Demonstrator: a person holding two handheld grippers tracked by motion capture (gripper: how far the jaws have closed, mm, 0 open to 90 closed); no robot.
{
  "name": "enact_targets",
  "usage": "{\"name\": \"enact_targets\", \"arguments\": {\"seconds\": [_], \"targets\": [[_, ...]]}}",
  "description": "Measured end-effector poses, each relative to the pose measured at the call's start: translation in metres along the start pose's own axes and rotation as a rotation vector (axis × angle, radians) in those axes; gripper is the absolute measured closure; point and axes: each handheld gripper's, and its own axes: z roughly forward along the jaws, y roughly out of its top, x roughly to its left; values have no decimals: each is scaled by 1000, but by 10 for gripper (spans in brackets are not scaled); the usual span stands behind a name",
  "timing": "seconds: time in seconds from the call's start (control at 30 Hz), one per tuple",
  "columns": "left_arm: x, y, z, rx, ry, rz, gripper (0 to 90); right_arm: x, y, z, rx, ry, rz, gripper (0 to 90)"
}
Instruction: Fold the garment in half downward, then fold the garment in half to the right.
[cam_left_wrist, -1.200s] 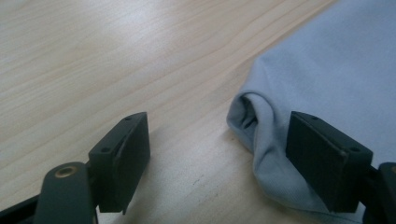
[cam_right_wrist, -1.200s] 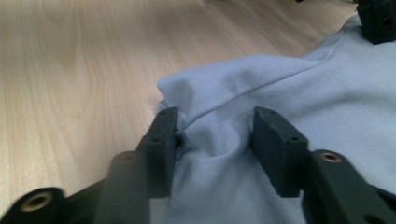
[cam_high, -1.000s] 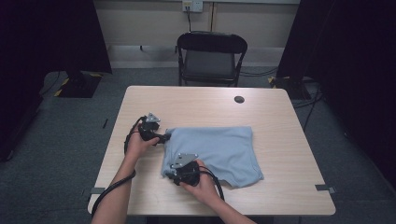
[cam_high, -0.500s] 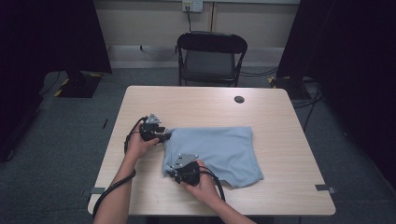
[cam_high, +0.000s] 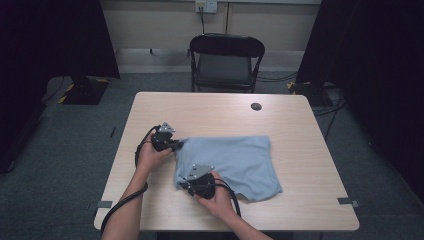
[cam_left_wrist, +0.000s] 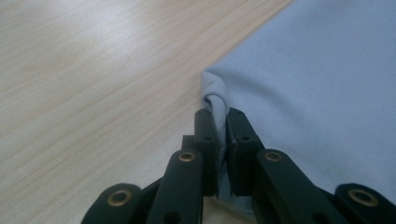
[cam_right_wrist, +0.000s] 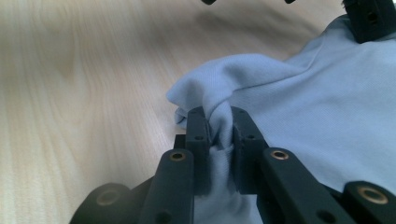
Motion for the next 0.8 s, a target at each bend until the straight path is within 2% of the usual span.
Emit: {"name": "enact_targets", "arguments": {"seconds": [0.1, 0.23, 0.37, 0.5, 0.8], "targets": [[-1, 7, -6, 2, -6, -15, 853, -1, 1, -6, -27, 3, 0, 798], [-4, 14, -10, 9, -5, -8, 854, -4, 5, -16, -64, 13, 22, 799], [-6, 19, -13, 13, -10, -23, 854, -3, 8, -22, -70, 16, 15, 799], [-9, 26, -17, 10, -14, -14, 856, -3, 11, -28, -84, 20, 15, 800], [-12, 36, -24, 6, -24, -22, 856, -5, 16, -36, -106, 35, 20, 800]]}}
